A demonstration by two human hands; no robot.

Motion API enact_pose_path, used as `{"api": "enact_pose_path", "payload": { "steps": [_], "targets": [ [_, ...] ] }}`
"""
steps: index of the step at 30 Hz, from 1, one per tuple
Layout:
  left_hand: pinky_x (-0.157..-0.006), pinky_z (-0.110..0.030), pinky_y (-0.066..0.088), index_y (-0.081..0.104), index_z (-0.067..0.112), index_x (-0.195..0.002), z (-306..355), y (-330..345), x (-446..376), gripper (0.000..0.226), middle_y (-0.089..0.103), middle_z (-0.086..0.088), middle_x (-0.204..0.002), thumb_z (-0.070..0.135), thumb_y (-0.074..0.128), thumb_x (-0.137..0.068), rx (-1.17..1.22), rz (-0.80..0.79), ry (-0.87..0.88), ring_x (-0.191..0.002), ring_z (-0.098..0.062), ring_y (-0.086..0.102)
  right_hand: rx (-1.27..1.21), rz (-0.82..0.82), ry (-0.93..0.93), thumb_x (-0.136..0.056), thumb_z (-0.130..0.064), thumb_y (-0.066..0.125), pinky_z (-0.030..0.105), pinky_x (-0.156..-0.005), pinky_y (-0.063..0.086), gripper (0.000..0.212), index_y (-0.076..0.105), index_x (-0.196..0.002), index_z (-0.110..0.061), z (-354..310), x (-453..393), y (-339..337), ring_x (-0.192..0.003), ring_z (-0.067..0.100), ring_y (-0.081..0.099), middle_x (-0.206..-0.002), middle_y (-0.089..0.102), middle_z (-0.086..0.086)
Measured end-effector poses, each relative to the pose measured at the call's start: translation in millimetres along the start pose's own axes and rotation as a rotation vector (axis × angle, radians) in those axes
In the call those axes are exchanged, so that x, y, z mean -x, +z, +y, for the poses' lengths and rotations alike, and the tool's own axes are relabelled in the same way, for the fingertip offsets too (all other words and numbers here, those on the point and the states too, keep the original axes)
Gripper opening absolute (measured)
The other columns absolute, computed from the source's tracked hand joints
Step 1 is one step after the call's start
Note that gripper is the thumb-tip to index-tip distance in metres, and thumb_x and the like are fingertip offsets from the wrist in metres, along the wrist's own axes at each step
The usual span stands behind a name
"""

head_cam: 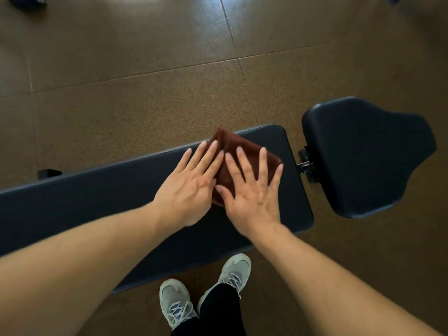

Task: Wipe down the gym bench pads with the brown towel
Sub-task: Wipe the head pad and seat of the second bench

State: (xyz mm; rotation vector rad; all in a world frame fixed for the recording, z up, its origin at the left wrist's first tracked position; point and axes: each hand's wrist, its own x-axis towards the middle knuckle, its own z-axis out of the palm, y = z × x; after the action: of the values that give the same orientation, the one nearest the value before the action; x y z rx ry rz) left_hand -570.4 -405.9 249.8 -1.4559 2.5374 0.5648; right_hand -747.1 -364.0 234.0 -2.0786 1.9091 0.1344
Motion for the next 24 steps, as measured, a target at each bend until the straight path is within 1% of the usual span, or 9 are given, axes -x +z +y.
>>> {"api": "enact_pose_path", "payload": {
  "steps": [2, 4, 7, 11, 14, 17, 19, 21, 24],
  "targets": [
    [-0.126, -0.044, -0.007, -0.013, 0.019, -0.159, 3, -16, -43, 0.061, -0.021, -0.004, -0.166, 0.031, 0.015, -0.106, -0.008, -0.032, -0.004, -0.152, -0.022, -0.023, 0.009, -0.017, 0.029, -0.100, -0.067, 0.023, 0.071, -0.122, -0.005, 0.074, 0.003, -0.165, -0.037, 21, -30, -16, -0.158, 0.035, -0.020, -0.175, -0.005, -0.007],
    [-0.126, -0.041, -0.008, -0.009, 0.019, -0.160, -3, -28, -65, 0.062, -0.016, -0.003, -0.168, 0.033, 0.020, -0.107, -0.009, -0.067, 0.010, -0.153, -0.020, -0.020, 0.010, -0.047, 0.019, -0.100, -0.070, 0.023, 0.068, -0.124, -0.006, 0.074, 0.000, -0.164, -0.040, 34, -51, -30, -0.157, 0.033, -0.024, -0.174, -0.012, -0.007],
    [-0.126, -0.040, -0.005, -0.007, 0.019, -0.160, -15, -28, -53, 0.063, -0.011, -0.002, -0.168, 0.041, 0.020, -0.108, -0.037, -0.023, 0.049, -0.154, -0.017, -0.017, 0.015, -0.059, -0.048, -0.101, -0.070, 0.022, 0.064, -0.125, -0.006, 0.074, 0.000, -0.165, -0.041, 38, -58, -33, -0.157, 0.030, -0.025, -0.174, -0.016, -0.006],
    [-0.126, -0.041, 0.000, 0.000, 0.017, -0.161, -23, -4, 18, 0.062, -0.007, -0.004, -0.168, 0.043, 0.021, -0.109, -0.055, 0.030, 0.076, -0.155, -0.017, -0.014, -0.043, -0.004, -0.139, -0.103, -0.066, 0.030, 0.062, -0.127, 0.001, 0.071, 0.013, -0.165, -0.036, 1, -12, -5, -0.160, 0.029, -0.014, -0.175, -0.001, -0.004],
    [-0.125, -0.045, 0.012, 0.014, 0.011, -0.160, -38, 26, 113, 0.064, 0.009, -0.012, -0.168, 0.042, 0.029, -0.107, -0.090, -0.007, 0.043, -0.156, -0.024, 0.010, -0.064, -0.009, -0.312, -0.100, -0.065, 0.041, 0.063, -0.123, 0.009, 0.071, 0.026, -0.163, -0.035, -48, 48, 28, -0.161, 0.031, -0.001, -0.174, 0.012, -0.003],
    [-0.123, -0.045, 0.018, 0.015, 0.010, -0.160, -48, 48, 193, 0.066, 0.015, -0.012, -0.168, 0.046, 0.027, -0.106, -0.083, -0.067, -0.005, -0.151, -0.029, 0.028, -0.008, -0.015, -0.498, -0.099, -0.065, 0.045, 0.062, -0.121, 0.015, 0.070, 0.033, -0.161, -0.035, -80, 84, 52, -0.161, 0.031, 0.005, -0.174, 0.017, -0.004],
    [-0.124, -0.045, 0.016, 0.022, 0.007, -0.159, -56, 50, 196, 0.065, 0.014, -0.012, -0.168, 0.047, 0.026, -0.107, -0.068, -0.078, -0.026, -0.152, -0.028, 0.026, 0.007, 0.003, -0.542, -0.099, -0.065, 0.045, 0.063, -0.121, 0.014, 0.071, 0.032, -0.162, -0.034, -84, 76, 55, -0.161, 0.031, 0.004, -0.174, 0.015, -0.004],
    [-0.125, -0.045, 0.014, 0.026, 0.004, -0.157, -64, 42, 170, 0.065, 0.014, -0.013, -0.167, 0.045, 0.027, -0.106, -0.061, -0.050, -0.028, -0.154, -0.027, 0.019, 0.013, 0.034, -0.515, -0.099, -0.064, 0.046, 0.065, -0.123, 0.013, 0.071, 0.032, -0.162, -0.034, -82, 51, 48, -0.161, 0.034, 0.005, -0.174, 0.015, -0.003],
    [-0.126, -0.045, 0.009, 0.019, 0.008, -0.159, -78, 19, 102, 0.063, 0.012, -0.012, -0.168, 0.041, 0.025, -0.106, -0.067, 0.040, -0.034, -0.156, -0.024, 0.006, 0.019, 0.067, -0.330, -0.099, -0.063, 0.041, 0.069, -0.123, 0.012, 0.069, 0.033, -0.161, -0.035, -74, -4, 26, -0.160, 0.036, 0.007, -0.173, 0.019, -0.002]
  ]
}}
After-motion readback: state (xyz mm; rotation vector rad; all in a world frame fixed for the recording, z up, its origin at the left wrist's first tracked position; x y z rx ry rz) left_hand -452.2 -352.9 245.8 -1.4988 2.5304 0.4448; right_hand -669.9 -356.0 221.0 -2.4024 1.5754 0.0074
